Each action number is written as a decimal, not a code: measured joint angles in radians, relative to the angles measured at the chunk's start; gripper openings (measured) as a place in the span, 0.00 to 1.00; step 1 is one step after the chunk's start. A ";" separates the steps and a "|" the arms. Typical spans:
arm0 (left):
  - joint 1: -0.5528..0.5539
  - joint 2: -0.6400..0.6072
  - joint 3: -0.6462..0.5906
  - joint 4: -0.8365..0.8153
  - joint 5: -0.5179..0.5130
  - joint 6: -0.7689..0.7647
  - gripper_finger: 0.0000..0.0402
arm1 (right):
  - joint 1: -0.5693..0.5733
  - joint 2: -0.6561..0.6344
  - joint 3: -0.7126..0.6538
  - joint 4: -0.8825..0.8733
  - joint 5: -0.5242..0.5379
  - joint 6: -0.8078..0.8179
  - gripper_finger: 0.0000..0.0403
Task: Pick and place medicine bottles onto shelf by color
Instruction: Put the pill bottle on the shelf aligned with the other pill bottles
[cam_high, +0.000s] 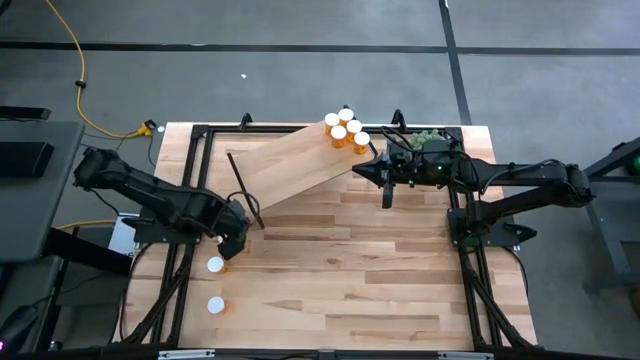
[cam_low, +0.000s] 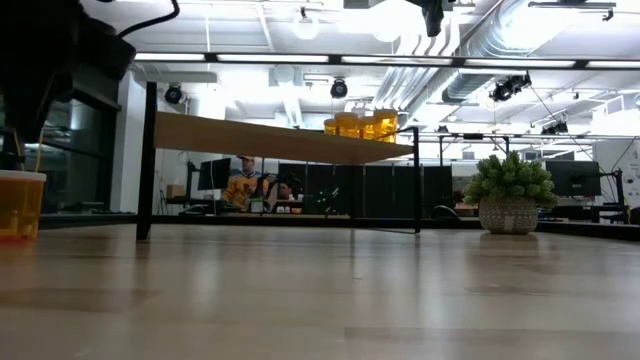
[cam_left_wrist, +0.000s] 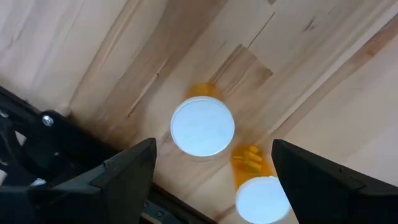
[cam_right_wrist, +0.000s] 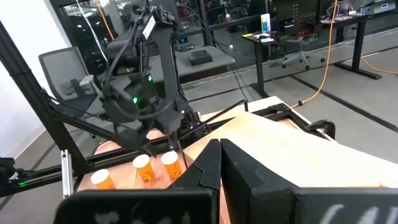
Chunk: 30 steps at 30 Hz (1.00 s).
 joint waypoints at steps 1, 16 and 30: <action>-0.005 0.012 0.000 0.001 -0.005 0.011 0.77 | 0.000 0.000 0.000 0.000 0.000 0.000 0.00; -0.009 0.089 -0.063 0.066 0.016 0.077 0.77 | 0.000 0.000 0.000 -0.008 -0.001 0.003 0.00; -0.008 0.088 -0.114 0.121 -0.028 0.085 0.77 | 0.000 0.000 0.000 -0.008 -0.001 0.003 0.00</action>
